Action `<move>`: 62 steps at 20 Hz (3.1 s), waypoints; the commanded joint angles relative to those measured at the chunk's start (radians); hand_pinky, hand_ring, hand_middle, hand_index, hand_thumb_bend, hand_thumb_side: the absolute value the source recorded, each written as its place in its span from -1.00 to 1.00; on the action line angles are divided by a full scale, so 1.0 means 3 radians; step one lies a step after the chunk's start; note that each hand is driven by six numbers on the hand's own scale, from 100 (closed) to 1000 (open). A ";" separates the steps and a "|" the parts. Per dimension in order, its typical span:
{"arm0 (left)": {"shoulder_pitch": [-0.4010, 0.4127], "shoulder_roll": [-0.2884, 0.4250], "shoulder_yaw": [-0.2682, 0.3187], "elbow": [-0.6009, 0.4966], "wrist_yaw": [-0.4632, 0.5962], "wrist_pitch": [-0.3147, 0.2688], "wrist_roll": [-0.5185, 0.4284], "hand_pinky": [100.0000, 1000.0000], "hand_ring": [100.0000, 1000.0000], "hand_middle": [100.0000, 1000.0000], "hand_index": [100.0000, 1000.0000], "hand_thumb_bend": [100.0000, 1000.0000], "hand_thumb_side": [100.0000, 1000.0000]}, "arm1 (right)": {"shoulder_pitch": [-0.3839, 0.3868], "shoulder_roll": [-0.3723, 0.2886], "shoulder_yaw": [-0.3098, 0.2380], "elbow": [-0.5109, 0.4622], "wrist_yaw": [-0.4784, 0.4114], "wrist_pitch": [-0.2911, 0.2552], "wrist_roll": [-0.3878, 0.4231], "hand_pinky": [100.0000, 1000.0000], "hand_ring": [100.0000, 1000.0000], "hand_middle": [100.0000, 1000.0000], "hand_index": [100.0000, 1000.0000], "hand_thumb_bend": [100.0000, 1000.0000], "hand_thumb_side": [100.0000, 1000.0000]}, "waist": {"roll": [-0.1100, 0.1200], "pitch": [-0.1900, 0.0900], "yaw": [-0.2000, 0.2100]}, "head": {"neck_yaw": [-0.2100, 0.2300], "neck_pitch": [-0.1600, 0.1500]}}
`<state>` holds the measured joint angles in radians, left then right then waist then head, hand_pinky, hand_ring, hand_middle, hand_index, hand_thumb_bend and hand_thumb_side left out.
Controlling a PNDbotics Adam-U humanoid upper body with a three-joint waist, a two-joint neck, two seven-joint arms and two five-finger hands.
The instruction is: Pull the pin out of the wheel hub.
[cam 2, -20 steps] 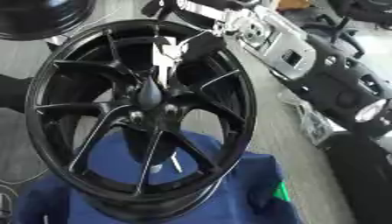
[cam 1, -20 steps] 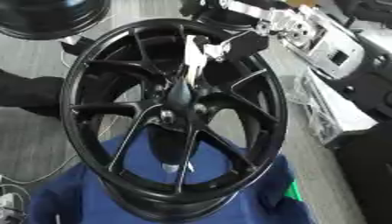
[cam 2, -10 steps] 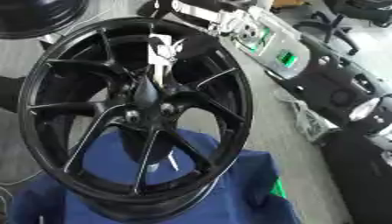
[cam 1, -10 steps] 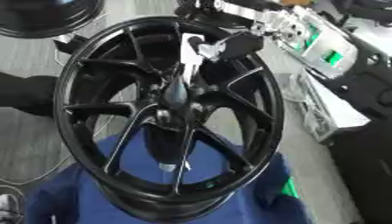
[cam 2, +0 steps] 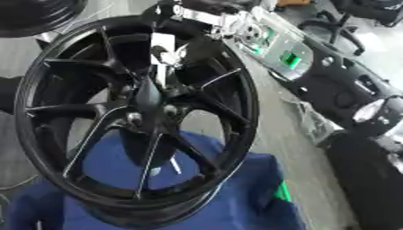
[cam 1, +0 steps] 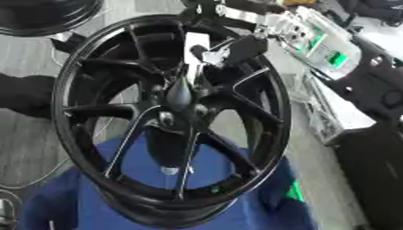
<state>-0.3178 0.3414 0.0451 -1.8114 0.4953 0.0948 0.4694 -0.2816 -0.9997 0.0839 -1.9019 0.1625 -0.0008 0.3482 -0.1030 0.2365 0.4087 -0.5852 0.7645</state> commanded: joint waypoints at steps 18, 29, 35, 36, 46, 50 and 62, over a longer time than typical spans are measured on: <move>-0.0018 0.0053 -0.0029 -0.0037 -0.0079 0.0028 -0.0020 0.44 0.44 0.27 0.42 -0.84 0.43 | 0.0025 -0.0149 -0.0112 0.0081 0.0128 -0.0007 -0.0155 0.98 0.68 0.65 0.82 -0.83 -0.12 | -0.0008 0.0036 0.0007 | -0.0164 0.0018; -0.0013 0.0054 -0.0036 -0.0032 -0.0094 0.0035 -0.0017 0.44 0.44 0.27 0.41 -0.85 0.44 | 0.0058 -0.0147 -0.0113 0.0144 0.0167 -0.0042 -0.0071 0.97 0.68 0.64 0.82 -0.83 -0.11 | -0.0013 0.0075 0.0008 | -0.0180 0.0018; -0.0011 0.0055 -0.0039 -0.0029 -0.0105 0.0042 -0.0011 0.44 0.44 0.27 0.40 -0.86 0.44 | 0.0064 -0.0137 -0.0115 0.0180 0.0168 -0.0056 -0.0062 0.96 0.65 0.60 0.80 -0.87 -0.18 | -0.0016 0.0095 0.0003 | -0.0176 0.0018; -0.0012 0.0054 -0.0041 -0.0029 -0.0106 0.0044 -0.0012 0.44 0.44 0.27 0.40 -0.86 0.45 | 0.0061 -0.0136 -0.0114 0.0186 0.0157 -0.0053 -0.0060 0.95 0.64 0.59 0.80 -0.88 -0.20 | -0.0017 0.0099 0.0004 | -0.0179 0.0018; -0.0018 0.0048 -0.0049 -0.0033 -0.0131 0.0049 -0.0018 0.44 0.44 0.26 0.39 -0.86 0.45 | 0.0023 -0.0126 -0.0090 0.0243 0.0024 -0.0011 0.0008 0.92 0.59 0.32 0.74 -1.00 -0.39 | -0.0025 0.0118 0.0013 | -0.0214 0.0018; -0.0021 0.0049 -0.0051 -0.0032 -0.0138 0.0052 -0.0017 0.44 0.44 0.26 0.39 -0.87 0.45 | 0.0017 -0.0110 -0.0064 0.0271 -0.0066 0.0014 0.0078 0.92 0.59 0.22 0.70 -1.00 -0.52 | -0.0030 0.0130 0.0014 | -0.0224 0.0018; -0.0024 0.0050 -0.0056 -0.0022 -0.0155 0.0070 -0.0013 0.45 0.45 0.26 0.38 -0.88 0.46 | 0.0002 -0.0099 -0.0038 0.0265 -0.0339 0.0103 0.0232 0.89 0.54 -0.03 0.49 -1.00 -0.51 | -0.0038 0.0152 0.0015 | -0.0237 0.0018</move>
<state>-0.3166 0.3414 0.0271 -1.8074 0.4523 0.1131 0.4657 -0.2780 -1.0015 0.0746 -1.8240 0.0651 0.0263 0.4144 -0.1202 0.2925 0.4126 -0.6526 0.7645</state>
